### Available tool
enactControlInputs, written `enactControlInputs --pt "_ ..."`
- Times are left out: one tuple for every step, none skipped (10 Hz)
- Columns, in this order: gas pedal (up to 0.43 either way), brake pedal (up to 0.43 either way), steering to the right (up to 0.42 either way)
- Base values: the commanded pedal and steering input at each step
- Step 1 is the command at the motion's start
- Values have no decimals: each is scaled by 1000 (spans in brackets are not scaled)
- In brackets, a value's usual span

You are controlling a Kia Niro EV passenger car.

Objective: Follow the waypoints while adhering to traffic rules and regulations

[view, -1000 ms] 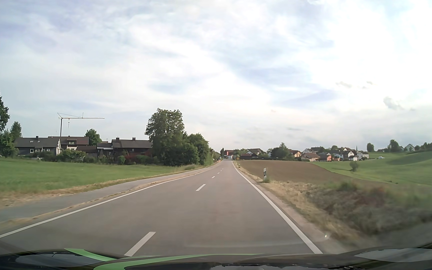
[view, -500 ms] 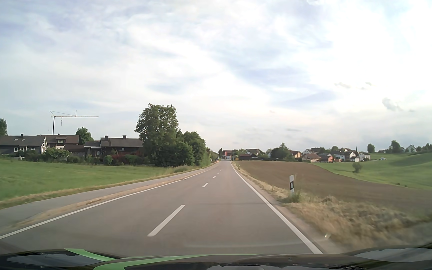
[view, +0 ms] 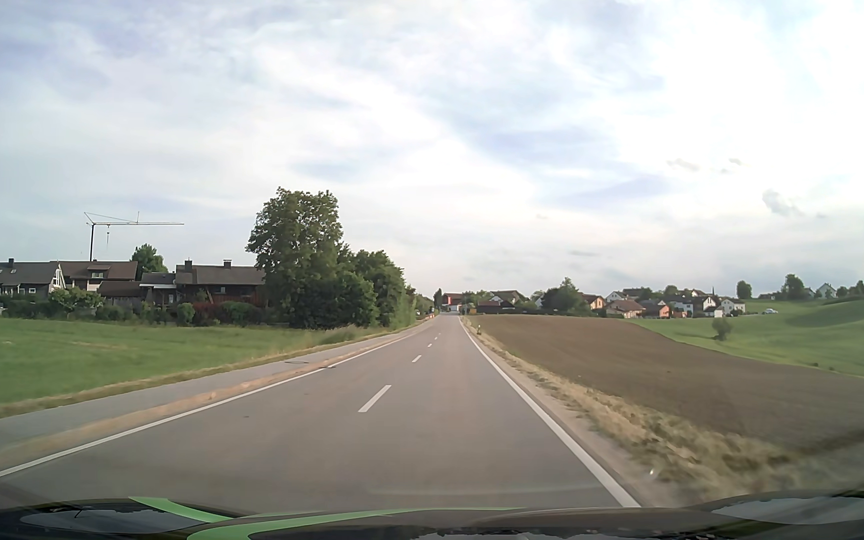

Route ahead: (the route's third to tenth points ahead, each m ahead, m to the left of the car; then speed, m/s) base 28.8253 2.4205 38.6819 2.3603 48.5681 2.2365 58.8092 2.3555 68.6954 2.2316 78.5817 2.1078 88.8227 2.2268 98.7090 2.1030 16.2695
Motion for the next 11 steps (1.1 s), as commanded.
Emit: enactControlInputs --pt "150 0 3" --pt "150 0 3" --pt "150 0 1" --pt "150 0 1" --pt "150 0 0" --pt "0 0 0" --pt "0 0 0" --pt "0 0 0" --pt "0 0 0" --pt "0 0 0" --pt "0 0 0"
